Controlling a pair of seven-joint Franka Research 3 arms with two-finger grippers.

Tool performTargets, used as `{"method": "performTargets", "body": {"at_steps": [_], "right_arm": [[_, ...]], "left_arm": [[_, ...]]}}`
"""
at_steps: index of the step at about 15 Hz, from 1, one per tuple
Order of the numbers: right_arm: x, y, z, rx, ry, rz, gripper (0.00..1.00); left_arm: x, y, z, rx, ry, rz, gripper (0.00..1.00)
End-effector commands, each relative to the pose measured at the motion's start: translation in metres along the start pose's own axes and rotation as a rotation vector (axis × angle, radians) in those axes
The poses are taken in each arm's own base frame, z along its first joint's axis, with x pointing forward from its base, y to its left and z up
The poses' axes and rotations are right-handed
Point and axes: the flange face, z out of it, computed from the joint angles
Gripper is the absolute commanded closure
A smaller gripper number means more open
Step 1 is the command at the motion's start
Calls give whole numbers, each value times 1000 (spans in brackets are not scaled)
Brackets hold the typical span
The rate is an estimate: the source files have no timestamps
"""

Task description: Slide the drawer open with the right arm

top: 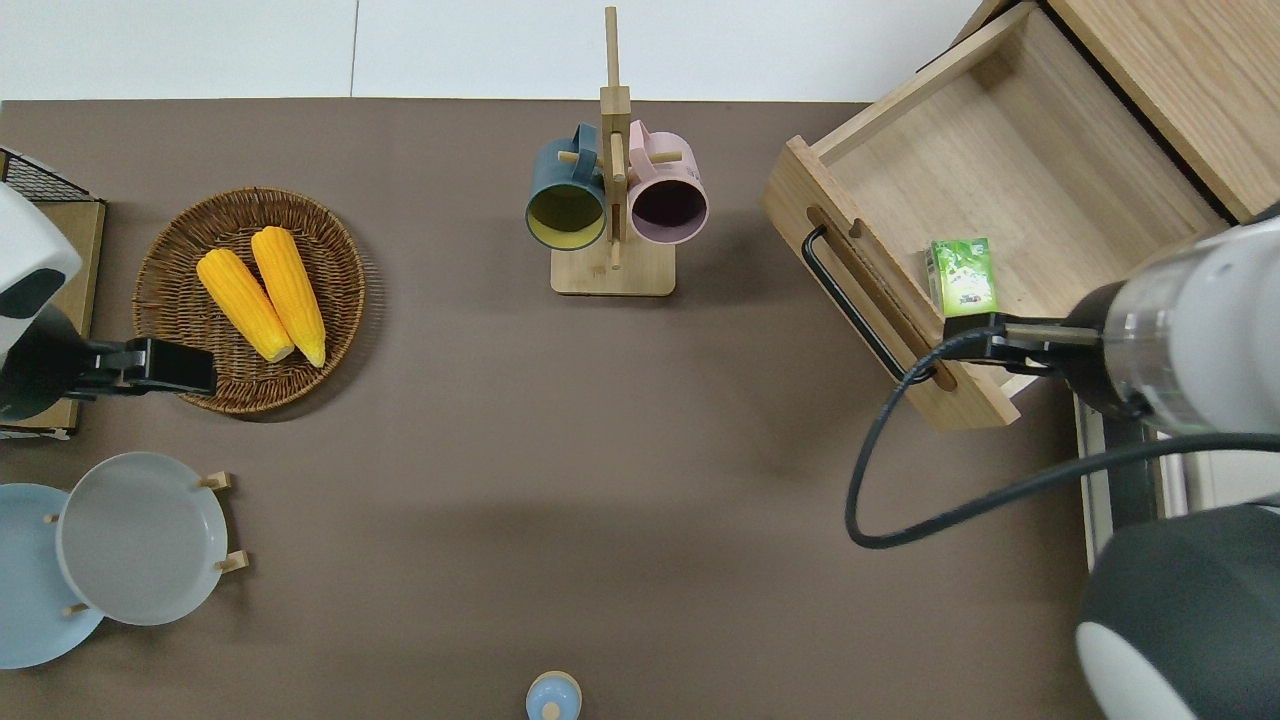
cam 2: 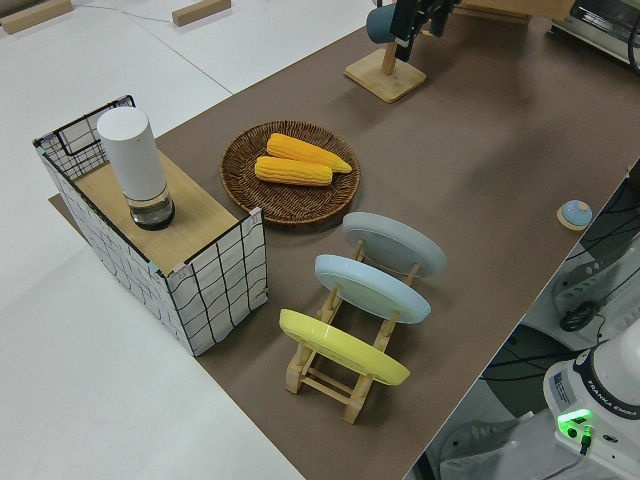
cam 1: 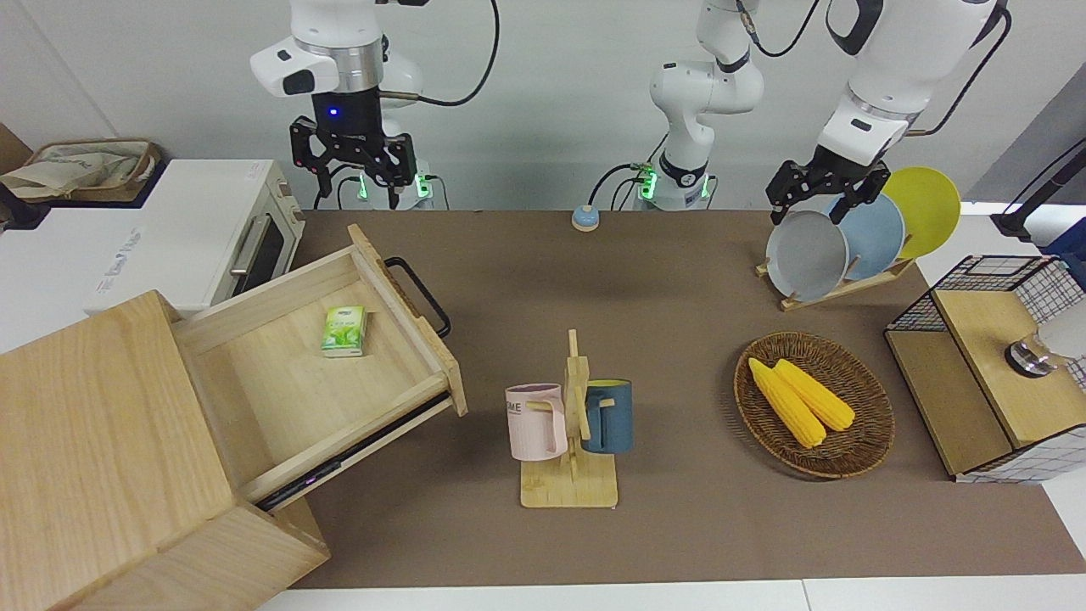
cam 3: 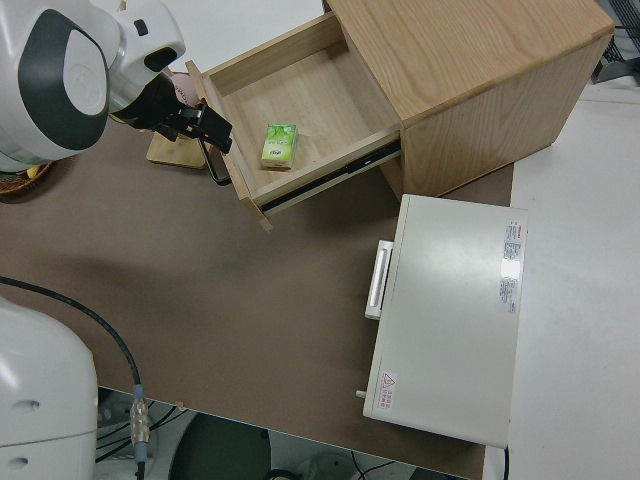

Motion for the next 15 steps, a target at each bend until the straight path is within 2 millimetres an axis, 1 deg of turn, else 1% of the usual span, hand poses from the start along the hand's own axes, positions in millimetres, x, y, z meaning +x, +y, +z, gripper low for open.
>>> {"method": "performTargets", "body": {"at_steps": [1,2,4,5,7,10,11,12,14,15], "right_arm": [[-20,18,5,41,-8,9,7],[-19,22,6,56,-16,23,7],[-20,23,8,77,-31,33,7],[-21,29,12,87,-45,47,7],[-20,38,14,110,-58,47,7],[-12,59,18,118,-65,63,7],[-8,63,20,130,-63,73,7],[-1,71,24,150,-61,100,7],[3,74,25,161,-55,108,7],[5,79,25,164,-57,112,7]], "left_arm": [[-4,-2,-4,12,-3,2,2],[-4,-1,-4,12,-3,3,2],[-4,-2,-4,12,-3,2,2],[-4,-2,-4,12,-3,2,2],[-4,-1,-5,12,-2,3,2],[-4,-2,-5,12,-2,2,5],[-4,-1,-5,12,-2,3,2],[-4,-1,-4,12,-3,3,2],[-4,-2,-4,12,-3,2,2],[-4,-2,-4,12,-3,2,2]]}}
